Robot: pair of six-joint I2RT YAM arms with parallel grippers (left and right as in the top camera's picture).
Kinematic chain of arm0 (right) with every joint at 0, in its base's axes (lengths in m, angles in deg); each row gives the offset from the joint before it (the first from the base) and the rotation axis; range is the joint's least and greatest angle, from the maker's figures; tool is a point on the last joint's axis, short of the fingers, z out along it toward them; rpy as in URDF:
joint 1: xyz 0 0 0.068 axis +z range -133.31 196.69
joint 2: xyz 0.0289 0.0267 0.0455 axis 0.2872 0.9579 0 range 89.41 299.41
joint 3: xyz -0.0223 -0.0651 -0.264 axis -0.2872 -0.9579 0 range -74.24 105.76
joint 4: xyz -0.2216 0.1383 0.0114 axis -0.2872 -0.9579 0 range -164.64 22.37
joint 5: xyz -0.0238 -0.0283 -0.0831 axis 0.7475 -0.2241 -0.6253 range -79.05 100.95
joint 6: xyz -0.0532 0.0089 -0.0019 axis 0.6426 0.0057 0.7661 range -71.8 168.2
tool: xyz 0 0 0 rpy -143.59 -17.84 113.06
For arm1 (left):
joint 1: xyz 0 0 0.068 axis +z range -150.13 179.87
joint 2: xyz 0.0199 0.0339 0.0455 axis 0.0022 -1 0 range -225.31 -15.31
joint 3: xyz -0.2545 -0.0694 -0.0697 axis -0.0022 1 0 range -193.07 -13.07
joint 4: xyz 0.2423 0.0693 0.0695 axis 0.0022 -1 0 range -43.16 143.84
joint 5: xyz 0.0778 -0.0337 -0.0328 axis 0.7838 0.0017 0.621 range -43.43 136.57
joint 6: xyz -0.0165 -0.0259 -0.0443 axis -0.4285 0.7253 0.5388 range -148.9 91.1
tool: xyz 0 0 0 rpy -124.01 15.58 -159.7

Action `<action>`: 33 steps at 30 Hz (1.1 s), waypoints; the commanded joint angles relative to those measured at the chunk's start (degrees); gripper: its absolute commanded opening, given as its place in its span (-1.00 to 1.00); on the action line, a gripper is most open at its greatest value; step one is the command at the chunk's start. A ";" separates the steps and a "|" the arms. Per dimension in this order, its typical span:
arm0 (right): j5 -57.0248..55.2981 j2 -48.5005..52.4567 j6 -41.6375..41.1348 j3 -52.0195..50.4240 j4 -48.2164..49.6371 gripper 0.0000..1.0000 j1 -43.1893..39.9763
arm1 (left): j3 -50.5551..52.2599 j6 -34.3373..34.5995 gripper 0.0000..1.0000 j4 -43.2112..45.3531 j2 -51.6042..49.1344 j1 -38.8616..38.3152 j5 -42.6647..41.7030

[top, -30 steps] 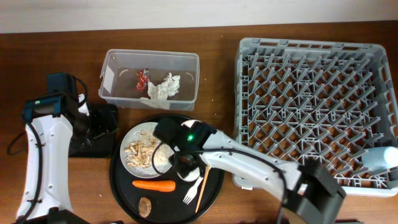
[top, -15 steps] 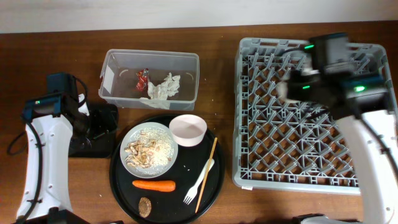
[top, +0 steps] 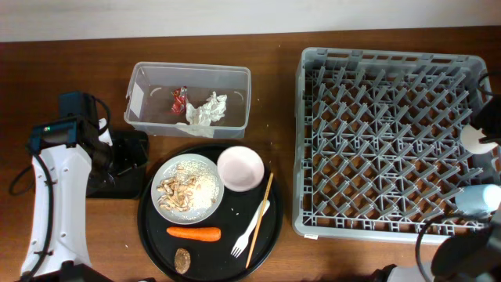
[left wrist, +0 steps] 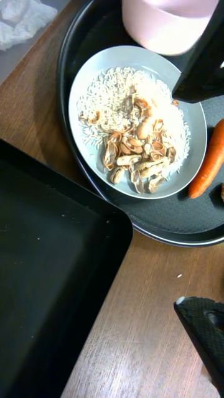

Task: Sort waste into correct bins and load items into the dishwasher rack
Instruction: 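Place the white cup in the rack's right side and release, then reach the right gripper to the white bowl and grasp its rim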

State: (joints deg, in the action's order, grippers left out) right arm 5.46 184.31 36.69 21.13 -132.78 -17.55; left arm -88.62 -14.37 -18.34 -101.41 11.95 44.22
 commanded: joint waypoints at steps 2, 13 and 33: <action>0.28 3.67 0.55 0.52 1.07 -0.03 -2.38 | 0.35 -0.66 0.99 -0.07 -0.02 0.24 0.15; 0.31 10.27 0.52 0.42 2.43 -0.03 -4.42 | 0.35 -0.66 0.99 0.46 -0.02 0.20 0.15; 30.91 4.83 16.79 0.44 -3.93 0.52 2.58 | 0.35 -0.68 0.99 0.59 -0.02 0.20 0.15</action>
State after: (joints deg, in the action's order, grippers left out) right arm 24.54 193.92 45.21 21.13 -134.51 -19.84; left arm -88.62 -14.37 -17.90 -101.41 11.95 44.22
